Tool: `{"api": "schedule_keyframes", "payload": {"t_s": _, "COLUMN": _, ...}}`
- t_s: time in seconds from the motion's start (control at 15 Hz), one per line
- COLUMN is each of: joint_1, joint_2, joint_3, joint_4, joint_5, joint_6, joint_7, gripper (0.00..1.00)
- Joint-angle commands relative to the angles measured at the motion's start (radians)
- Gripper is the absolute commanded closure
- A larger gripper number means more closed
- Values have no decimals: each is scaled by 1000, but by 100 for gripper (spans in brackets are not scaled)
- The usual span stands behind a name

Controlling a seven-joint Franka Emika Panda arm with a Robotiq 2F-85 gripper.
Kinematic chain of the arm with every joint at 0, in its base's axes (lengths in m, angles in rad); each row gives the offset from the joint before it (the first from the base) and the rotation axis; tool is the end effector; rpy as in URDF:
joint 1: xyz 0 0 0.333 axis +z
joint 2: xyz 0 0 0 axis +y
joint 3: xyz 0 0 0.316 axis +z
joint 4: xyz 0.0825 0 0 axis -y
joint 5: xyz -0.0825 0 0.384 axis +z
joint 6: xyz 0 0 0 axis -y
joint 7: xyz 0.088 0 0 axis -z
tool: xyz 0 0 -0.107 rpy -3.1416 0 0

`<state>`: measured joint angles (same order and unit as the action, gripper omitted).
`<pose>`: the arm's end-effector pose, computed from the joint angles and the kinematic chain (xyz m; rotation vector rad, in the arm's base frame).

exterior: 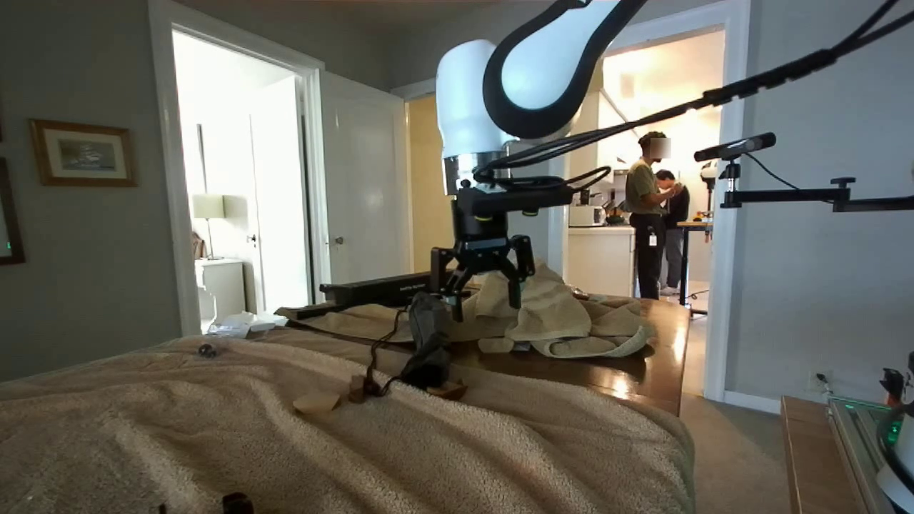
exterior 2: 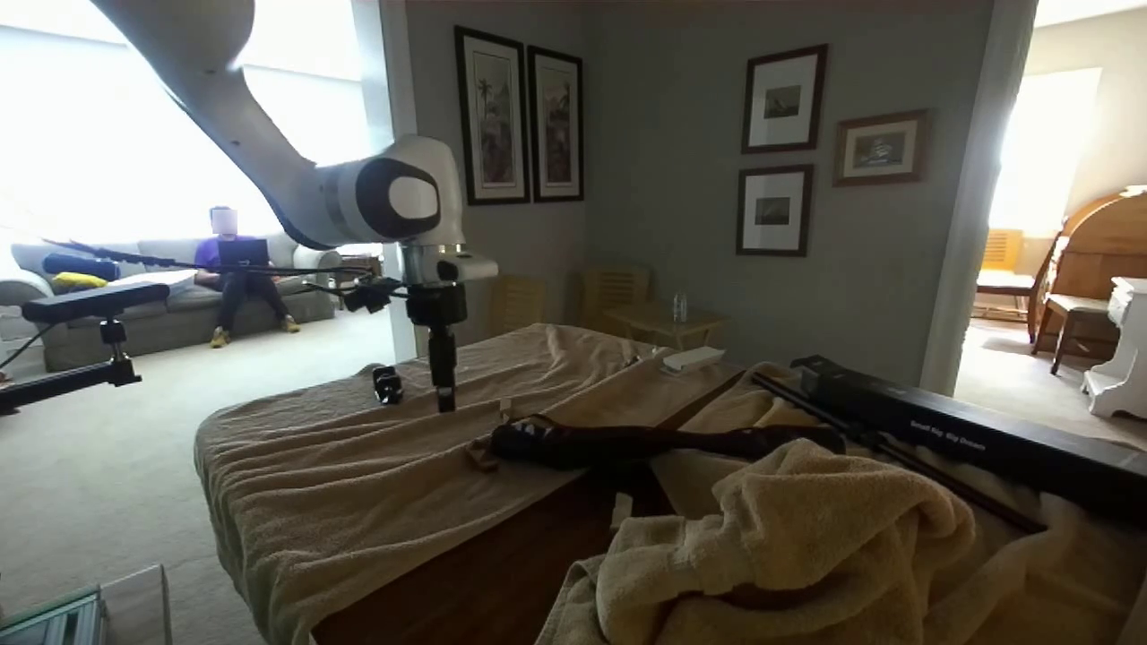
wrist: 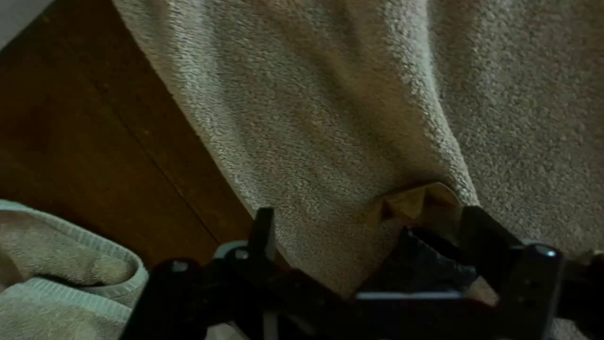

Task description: Move the wooden block to the right.

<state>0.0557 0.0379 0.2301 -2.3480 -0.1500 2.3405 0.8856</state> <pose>0.4813 0.1391 0.3125 2.9449 -0.7409 0.0257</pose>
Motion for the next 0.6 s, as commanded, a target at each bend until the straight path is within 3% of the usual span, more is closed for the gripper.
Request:
{"api": "schedule_keyframes", "payload": {"t_s": 0.0, "joint_1": 45, "joint_2": 25, "joint_3": -48, "joint_4": 7, "joint_5": 9, "joint_6": 49, "joint_7": 31, "gripper": 0}}
{"api": "schedule_keyframes", "payload": {"t_s": 0.13, "joint_1": 55, "joint_2": 68, "joint_3": -64, "joint_4": 21, "joint_5": 14, "joint_6": 101, "joint_7": 61, "gripper": 0}}
{"api": "schedule_keyframes", "payload": {"t_s": 0.53, "joint_1": 59, "joint_2": 103, "joint_3": -73, "joint_4": 45, "joint_5": 28, "joint_6": 103, "joint_7": 70, "gripper": 0}}
